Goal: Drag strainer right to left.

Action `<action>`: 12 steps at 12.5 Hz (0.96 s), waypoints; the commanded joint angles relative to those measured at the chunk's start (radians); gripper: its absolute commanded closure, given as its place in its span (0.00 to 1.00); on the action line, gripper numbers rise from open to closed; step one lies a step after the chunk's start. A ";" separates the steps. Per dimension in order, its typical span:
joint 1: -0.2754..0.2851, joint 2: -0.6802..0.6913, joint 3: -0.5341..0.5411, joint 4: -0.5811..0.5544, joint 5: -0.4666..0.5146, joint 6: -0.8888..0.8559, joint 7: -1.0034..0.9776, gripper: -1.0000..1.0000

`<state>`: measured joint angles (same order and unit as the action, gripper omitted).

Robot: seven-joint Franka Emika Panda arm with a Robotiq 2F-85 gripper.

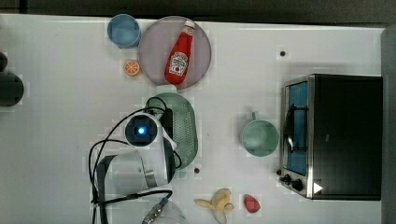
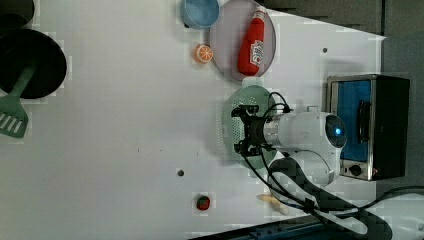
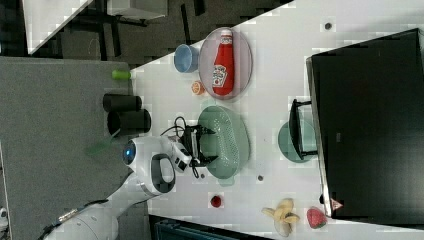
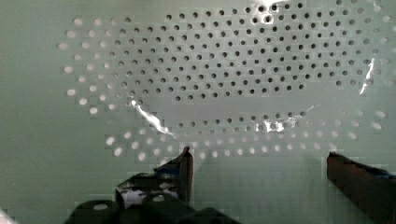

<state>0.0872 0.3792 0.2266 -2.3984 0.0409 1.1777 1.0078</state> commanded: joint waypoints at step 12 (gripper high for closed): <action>0.201 0.177 0.032 0.293 -0.003 -0.050 0.293 0.00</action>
<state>0.2517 0.5347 0.2458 -2.1641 0.0225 1.1484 1.1992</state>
